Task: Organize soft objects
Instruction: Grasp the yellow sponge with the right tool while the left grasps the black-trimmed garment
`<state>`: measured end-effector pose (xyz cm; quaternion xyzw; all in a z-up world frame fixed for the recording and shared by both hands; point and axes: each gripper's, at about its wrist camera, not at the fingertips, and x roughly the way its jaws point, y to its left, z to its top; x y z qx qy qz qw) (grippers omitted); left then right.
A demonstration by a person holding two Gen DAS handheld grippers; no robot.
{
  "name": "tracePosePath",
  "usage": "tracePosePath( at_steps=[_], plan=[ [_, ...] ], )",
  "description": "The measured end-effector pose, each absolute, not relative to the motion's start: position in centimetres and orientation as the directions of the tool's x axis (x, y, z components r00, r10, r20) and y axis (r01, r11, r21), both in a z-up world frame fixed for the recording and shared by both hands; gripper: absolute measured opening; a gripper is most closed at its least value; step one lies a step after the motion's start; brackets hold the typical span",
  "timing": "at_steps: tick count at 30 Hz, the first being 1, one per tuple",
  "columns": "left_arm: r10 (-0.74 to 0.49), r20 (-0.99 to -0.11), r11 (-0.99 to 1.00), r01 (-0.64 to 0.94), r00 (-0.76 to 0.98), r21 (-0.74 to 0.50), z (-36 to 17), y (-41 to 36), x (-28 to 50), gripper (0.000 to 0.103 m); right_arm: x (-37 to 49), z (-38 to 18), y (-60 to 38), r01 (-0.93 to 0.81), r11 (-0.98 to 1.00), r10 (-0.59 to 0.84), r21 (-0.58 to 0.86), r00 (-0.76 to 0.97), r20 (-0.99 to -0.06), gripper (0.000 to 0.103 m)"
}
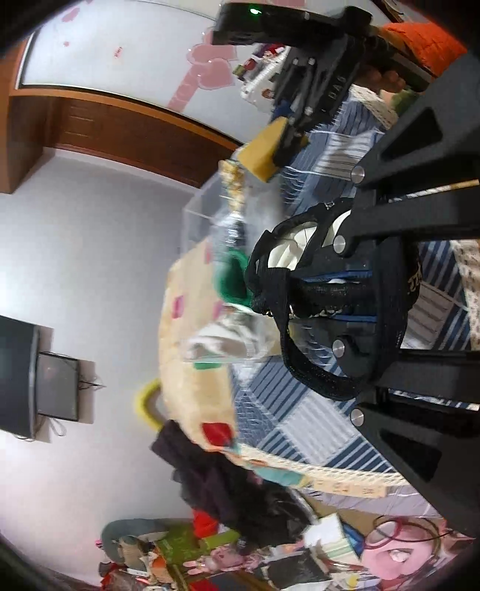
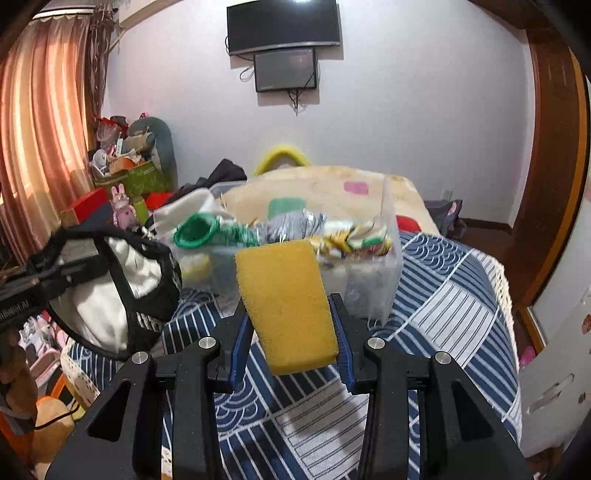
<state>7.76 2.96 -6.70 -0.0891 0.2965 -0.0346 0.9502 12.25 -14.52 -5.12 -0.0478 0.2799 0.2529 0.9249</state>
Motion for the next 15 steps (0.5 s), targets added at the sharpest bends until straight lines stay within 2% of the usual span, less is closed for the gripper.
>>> tracePosePath(
  at_steps=[9,15],
  plan=[
    [-0.090,-0.436,0.985,0.014,0.895,-0.174,-2.1,3.1,9.3,0.013,13.5,-2.3,-14.6,-0.473,0.879,0.443,0.056,0.769,-0.461,0.036],
    [-0.061,-0.399,0.983,-0.014,0.915,-0.183,-0.8,3.6,12.1,0.013,15.0,-1.3,-13.7,-0.465,0.884,0.441,0.053,0.790,-0.426,0.036]
  ],
)
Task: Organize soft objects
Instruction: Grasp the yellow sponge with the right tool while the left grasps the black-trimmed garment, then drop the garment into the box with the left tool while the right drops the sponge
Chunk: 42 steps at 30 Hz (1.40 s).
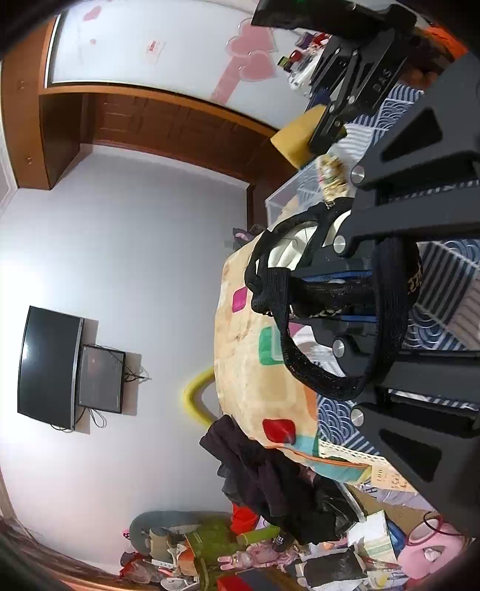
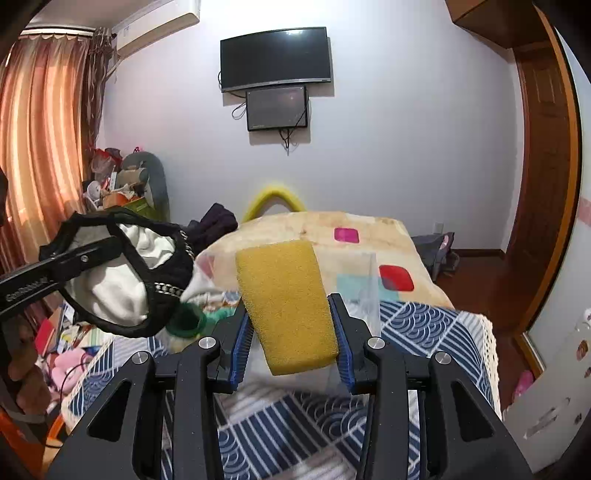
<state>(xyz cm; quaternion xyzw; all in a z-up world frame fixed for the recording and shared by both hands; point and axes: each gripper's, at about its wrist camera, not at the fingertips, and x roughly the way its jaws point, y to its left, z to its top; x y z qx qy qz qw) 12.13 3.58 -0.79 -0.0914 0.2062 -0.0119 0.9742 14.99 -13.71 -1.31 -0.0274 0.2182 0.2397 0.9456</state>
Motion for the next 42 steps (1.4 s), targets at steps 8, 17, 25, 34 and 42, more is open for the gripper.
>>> tracePosePath(
  at_steps=[8,17,25,34,42],
  plan=[
    [-0.060,-0.430,0.974,-0.042,0.901,-0.223,-1.2,4.3,16.7,0.013,17.6,-2.4,-12.1,-0.443,0.894,0.421,0.063,0.785,-0.454,0.036],
    [-0.032,-0.507,0.986,-0.055,0.862,-0.156,-4.4,2.2,20.5,0.013,19.6,-5.2,-10.8,-0.436,0.898,0.393,0.053,0.744,-0.541,0.036],
    [-0.019,-0.597,0.986,-0.082,0.802,-0.142,-7.6,1.7,22.3,0.029,19.5,-5.8,-10.5,-0.438,0.899,0.363,0.006,0.736,-0.571,0.038],
    [-0.026,-0.597,0.988,-0.071,0.802,-0.139,-7.3,1.9,20.6,0.056,18.2,-4.1,-12.0,-0.449,0.893,0.389,0.024,0.743,-0.545,0.045],
    [-0.046,-0.517,0.990,-0.030,0.855,-0.138,-4.4,1.6,17.0,0.073,15.0,-1.0,-13.8,-0.464,0.885,0.434,0.049,0.779,-0.453,0.057]
  ],
)
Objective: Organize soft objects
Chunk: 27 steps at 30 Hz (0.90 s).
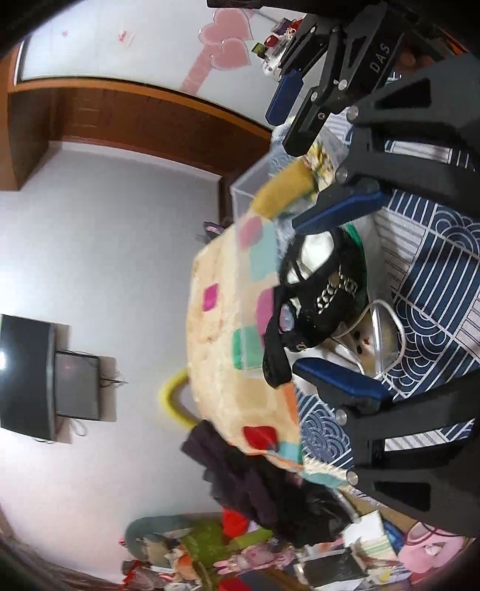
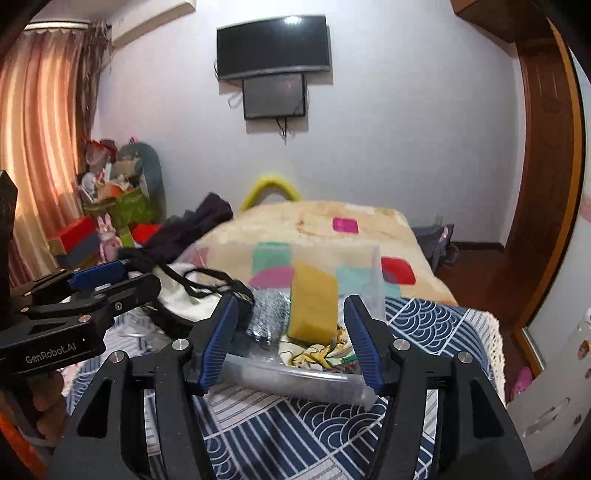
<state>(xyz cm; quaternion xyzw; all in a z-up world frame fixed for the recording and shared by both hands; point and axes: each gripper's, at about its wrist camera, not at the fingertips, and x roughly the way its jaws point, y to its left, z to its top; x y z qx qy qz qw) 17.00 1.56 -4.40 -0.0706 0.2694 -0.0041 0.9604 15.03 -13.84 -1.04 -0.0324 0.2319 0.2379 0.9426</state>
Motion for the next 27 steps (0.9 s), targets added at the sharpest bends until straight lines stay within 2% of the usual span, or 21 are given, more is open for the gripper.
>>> tracePosePath(
  at_steps=[5,9,13,19,27],
  plan=[
    [-0.046,-0.431,0.993,-0.007,0.901,-0.120,-2.0,0.8,13.9,0.083,12.6,0.7,-14.4,-0.473,0.880,0.449,0.037,0.805,-0.386,0.063],
    [-0.040,-0.371,0.995,0.003,0.928,-0.101,-0.4,0.2,11.2,0.096,10.4,1.8,-15.3,-0.474,0.879,0.462,0.045,0.826,-0.323,0.074],
    [-0.035,-0.309,0.995,0.005,0.950,-0.096,0.8,-0.1,8.7,0.102,9.2,2.5,-15.8,-0.476,0.878,0.472,0.057,0.836,-0.279,0.080],
    [-0.027,-0.256,0.996,0.005,0.966,-0.088,1.6,-0.5,6.0,0.103,8.3,2.5,-15.4,-0.465,0.884,0.458,0.034,0.852,-0.255,0.082],
    [-0.031,-0.255,0.996,0.008,0.967,-0.090,1.5,-0.8,5.4,0.103,7.8,2.3,-15.4,-0.467,0.883,0.461,0.039,0.851,-0.251,0.083]
  ],
)
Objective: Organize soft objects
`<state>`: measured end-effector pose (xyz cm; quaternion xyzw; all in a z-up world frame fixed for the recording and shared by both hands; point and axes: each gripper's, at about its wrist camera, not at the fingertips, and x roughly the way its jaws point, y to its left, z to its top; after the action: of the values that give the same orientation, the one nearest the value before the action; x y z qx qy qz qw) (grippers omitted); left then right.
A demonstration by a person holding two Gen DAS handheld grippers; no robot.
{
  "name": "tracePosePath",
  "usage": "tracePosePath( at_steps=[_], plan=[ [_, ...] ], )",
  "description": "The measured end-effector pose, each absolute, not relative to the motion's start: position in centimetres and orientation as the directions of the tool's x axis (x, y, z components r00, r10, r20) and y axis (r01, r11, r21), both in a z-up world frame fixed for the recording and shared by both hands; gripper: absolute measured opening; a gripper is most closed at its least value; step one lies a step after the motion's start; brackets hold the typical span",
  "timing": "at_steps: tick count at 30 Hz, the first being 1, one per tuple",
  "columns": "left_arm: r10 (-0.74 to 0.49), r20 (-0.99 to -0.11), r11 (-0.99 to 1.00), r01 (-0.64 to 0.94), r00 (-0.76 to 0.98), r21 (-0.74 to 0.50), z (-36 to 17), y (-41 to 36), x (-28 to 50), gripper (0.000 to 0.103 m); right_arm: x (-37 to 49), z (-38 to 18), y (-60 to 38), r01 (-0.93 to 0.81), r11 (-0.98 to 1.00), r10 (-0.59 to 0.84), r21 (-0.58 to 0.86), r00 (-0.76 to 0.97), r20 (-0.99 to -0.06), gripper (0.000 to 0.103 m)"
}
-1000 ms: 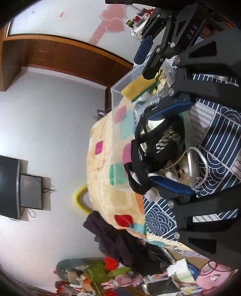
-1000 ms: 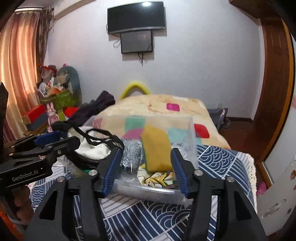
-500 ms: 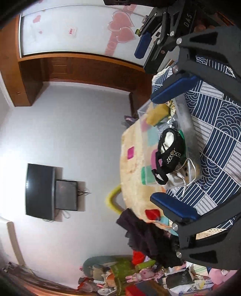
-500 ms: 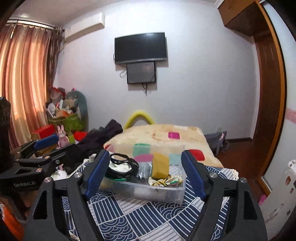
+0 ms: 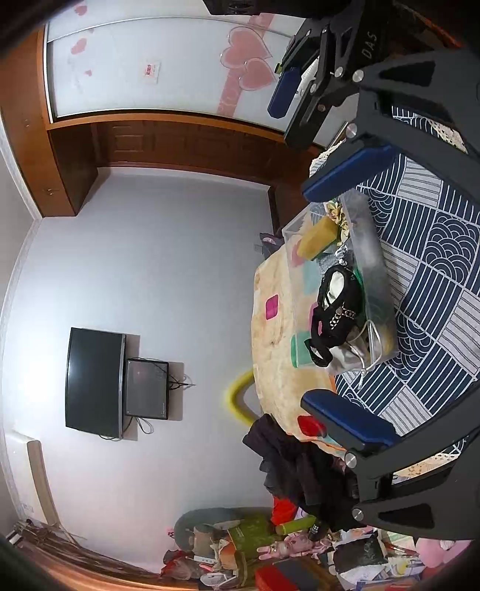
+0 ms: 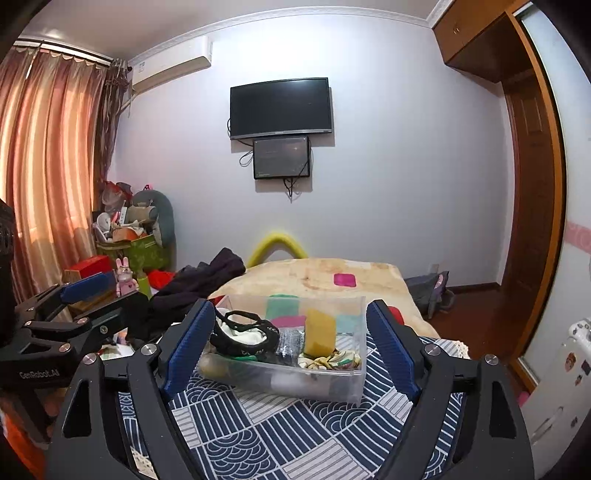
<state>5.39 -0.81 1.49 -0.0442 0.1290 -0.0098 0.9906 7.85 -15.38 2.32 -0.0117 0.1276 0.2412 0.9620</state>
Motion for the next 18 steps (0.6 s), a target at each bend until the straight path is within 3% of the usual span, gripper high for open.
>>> tracePosePath(
  at_steps=[18],
  plan=[
    [-0.034,-0.259,0.994,0.005,0.965,-0.111,1.02,-0.45,5.33,0.103,7.46,2.16,-15.41,-0.474,0.880,0.468,0.040,0.847,-0.252,0.083]
  ],
)
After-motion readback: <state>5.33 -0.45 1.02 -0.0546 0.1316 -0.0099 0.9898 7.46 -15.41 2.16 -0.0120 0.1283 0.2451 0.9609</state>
